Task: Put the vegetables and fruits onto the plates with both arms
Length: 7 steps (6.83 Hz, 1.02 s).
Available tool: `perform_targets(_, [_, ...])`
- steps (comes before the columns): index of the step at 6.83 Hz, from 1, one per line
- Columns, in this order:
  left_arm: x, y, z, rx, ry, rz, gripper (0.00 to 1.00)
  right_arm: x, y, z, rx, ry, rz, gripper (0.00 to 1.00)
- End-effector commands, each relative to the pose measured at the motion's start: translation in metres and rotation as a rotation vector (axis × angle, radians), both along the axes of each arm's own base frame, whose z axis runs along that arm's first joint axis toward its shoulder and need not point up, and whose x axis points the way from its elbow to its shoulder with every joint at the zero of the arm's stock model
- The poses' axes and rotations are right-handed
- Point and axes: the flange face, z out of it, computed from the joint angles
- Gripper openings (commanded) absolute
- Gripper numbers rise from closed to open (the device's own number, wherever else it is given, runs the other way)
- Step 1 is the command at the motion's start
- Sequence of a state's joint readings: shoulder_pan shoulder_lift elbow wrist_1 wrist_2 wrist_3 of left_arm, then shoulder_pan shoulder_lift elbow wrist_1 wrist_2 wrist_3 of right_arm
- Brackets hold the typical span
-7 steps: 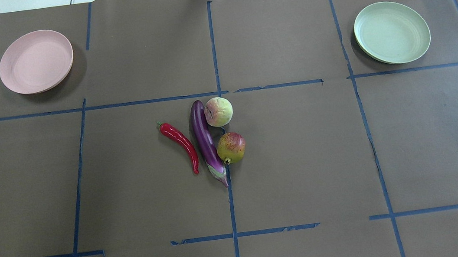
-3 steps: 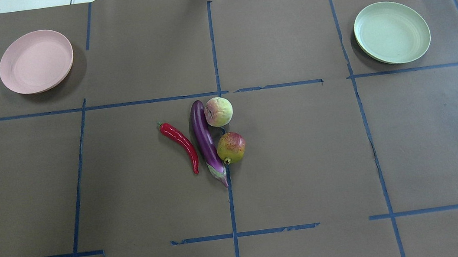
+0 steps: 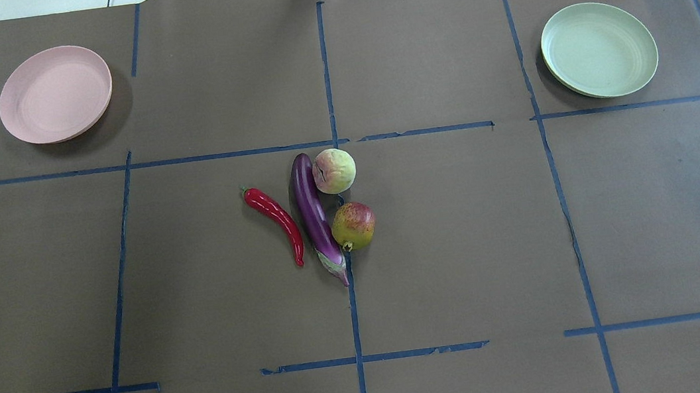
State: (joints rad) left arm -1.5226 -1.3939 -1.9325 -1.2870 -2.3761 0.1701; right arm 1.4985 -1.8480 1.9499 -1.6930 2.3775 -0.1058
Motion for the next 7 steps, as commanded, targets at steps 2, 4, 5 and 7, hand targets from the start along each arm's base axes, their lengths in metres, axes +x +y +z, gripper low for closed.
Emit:
perform_targets(2, [0.000,0.001,0.000,-0.001,0.000,0.000,1.00,-0.001,-0.002,-0.010,0.027,-0.001,0.000,1.00])
perform_targets(4, [0.000,0.000,0.000,0.001,-0.001,0.002,1.00,-0.032,-0.016,-0.034,0.152,-0.019,-0.036,1.00])
perform_targets(5, [0.000,0.000,0.000,0.001,0.000,0.002,1.00,-0.061,-0.036,-0.063,0.196,-0.048,0.003,1.00])
perform_targets(7, [0.000,0.000,-0.002,0.005,0.000,0.002,1.00,-0.144,-0.077,-0.137,0.171,-0.126,0.051,0.99])
